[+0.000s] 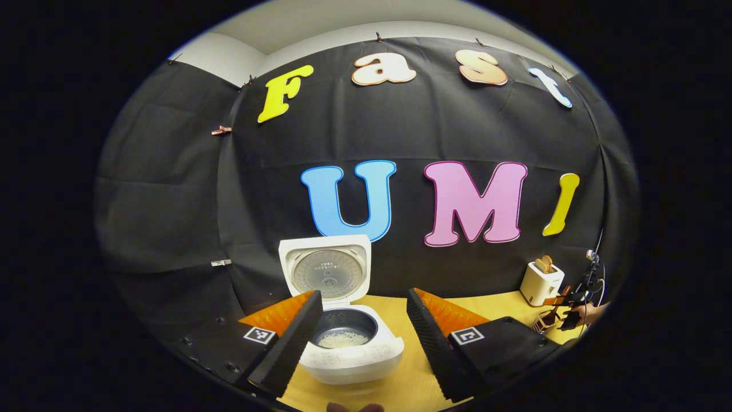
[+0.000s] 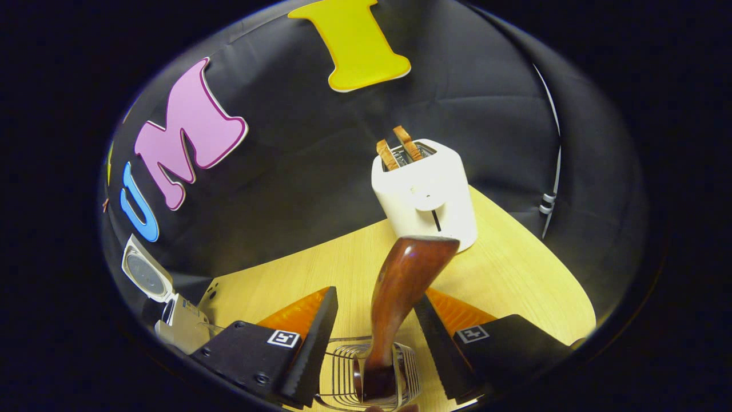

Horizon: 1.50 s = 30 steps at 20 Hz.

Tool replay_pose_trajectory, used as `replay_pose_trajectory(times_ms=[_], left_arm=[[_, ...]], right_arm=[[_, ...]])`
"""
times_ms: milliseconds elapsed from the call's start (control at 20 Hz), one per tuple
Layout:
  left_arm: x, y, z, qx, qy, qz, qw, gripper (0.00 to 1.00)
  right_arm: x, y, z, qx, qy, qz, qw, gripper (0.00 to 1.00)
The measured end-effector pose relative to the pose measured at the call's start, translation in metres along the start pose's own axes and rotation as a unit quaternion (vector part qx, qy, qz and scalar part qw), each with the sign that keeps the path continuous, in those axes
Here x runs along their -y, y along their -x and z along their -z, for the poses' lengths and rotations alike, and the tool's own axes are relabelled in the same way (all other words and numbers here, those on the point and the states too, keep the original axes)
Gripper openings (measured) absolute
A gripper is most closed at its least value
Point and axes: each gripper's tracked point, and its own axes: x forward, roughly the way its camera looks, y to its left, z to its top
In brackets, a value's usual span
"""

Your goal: Close the left gripper, press the button to open the rice cooker; take a wooden spoon from the chopstick holder with the right hand, scoop a spoonful of rice and pour it into the rice cooker, then put the wooden spoon back into the chopstick holder.

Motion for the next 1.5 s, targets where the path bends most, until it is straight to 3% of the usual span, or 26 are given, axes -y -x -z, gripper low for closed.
replay_pose_trajectory(times_ms=[400, 650, 850, 1050, 1350, 1500], left_arm=[[-0.008, -0.024, -0.016, 0.021, 0.019, 0.022, 0.999, 0.95], [-0.025, -0.057, -0.034, 0.041, 0.036, 0.032, 0.998, 0.95], [-0.051, -0.107, -0.057, 0.058, 0.036, 0.022, 0.997, 0.95], [-0.073, -0.167, -0.071, 0.040, 0.050, 0.011, 0.998, 0.95], [-0.090, -0.244, -0.073, 0.027, 0.011, 0.002, 1.000, 0.95], [-0.103, -0.278, -0.062, 0.009, 0.016, -0.014, 1.000, 0.95]], right_arm=[[0.005, 0.061, -0.013, 0.024, -0.021, 0.021, 0.999, 0.85], [-0.015, 0.116, -0.034, 0.062, -0.020, 0.026, 0.998, 0.85], [-0.042, 0.162, -0.058, 0.103, -0.016, 0.020, 0.994, 0.85], [-0.071, 0.199, -0.070, 0.133, 0.008, 0.010, 0.991, 0.85], [-0.105, 0.234, -0.066, 0.145, 0.047, -0.001, 0.988, 0.85], [-0.115, 0.242, -0.060, 0.144, 0.062, -0.005, 0.988, 0.85]])
